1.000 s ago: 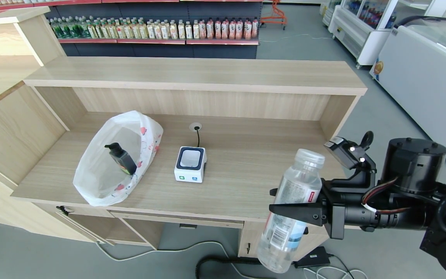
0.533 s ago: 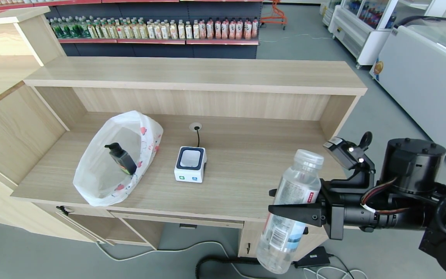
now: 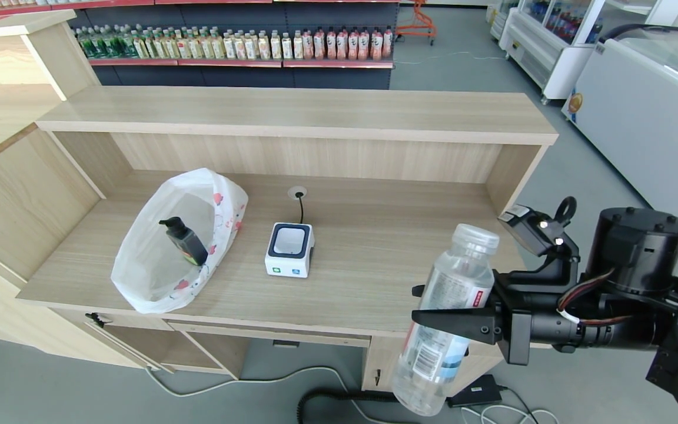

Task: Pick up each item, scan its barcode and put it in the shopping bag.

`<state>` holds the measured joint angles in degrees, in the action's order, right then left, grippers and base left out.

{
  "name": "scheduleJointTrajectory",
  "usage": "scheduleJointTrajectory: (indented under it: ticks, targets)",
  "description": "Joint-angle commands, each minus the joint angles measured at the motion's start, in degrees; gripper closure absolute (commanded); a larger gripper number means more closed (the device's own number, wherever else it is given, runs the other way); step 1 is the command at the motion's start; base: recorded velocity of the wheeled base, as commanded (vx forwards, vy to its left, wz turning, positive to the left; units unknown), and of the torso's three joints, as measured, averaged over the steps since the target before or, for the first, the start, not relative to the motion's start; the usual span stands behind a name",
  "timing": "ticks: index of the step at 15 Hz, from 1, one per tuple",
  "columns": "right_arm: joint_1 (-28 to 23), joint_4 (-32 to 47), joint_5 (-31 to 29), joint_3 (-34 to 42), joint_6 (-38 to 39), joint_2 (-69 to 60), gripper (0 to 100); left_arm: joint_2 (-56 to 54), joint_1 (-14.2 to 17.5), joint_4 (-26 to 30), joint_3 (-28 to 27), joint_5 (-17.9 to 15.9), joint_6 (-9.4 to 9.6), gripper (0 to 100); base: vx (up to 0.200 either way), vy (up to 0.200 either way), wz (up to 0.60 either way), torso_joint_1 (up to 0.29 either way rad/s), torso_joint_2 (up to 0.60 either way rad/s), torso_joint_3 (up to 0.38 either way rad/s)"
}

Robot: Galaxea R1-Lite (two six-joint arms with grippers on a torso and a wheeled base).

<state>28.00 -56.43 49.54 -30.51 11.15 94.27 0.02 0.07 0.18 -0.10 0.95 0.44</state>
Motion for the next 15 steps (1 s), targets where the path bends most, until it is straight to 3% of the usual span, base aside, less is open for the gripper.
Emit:
scheduleJointTrajectory:
  ticks: [1,4,5,6,8,9,10,12,15]
  targets:
    - [0.0,0.0,0.0,0.1,0.0,-1.0,100,0.0,0.0,0.0,0.0,0.0,0.0,0,0.0,0.0,0.0,0.0,0.0,0.0]
    - [0.0,0.0,-0.3,-0.1,-0.3,-1.3,100,0.0,0.0,0.0,0.0,0.0,0.0,0,0.0,0.0,0.0,0.0,0.0,0.0]
    - [-0.6,0.4,-1.8,-0.2,-4.9,-2.0,100,0.0,0.0,0.0,0.0,0.0,0.0,0,0.0,0.0,0.0,0.0,0.0,0.0]
    - [-1.5,5.3,-6.9,0.5,-12.9,-4.9,100,0.0,0.0,0.0,0.0,0.0,0.0,0,0.0,0.0,0.0,0.0,0.0,0.0]
    - [-5.9,21.7,-23.5,0.2,-26.2,-12.9,100,0.0,0.0,0.0,0.0,0.0,0.0,0,0.0,0.0,0.0,0.0,0.0,0.0]
    - [-7.7,27.3,-23.9,-1.1,-27.3,-16.0,100,0.0,0.0,0.0,0.0,0.0,0.0,0,0.0,0.0,0.0,0.0,0.0,0.0]
    - [-9.8,27.6,-25.5,-2.8,-30.4,-16.4,100,0.0,0.0,0.0,0.0,0.0,0.0,0,0.0,0.0,0.0,0.0,0.0,0.0]
    - [-14.4,27.5,-34.8,-7.4,-41.4,-16.0,100,0.0,0.0,0.0,0.0,0.0,0.0,0,0.0,0.0,0.0,0.0,0.0,0.0]
    - [-16.3,27.6,-36.2,-10.4,-46.0,-14.0,100,0.0,0.0,0.0,0.0,0.0,0.0,0,0.0,0.0,0.0,0.0,0.0,0.0]
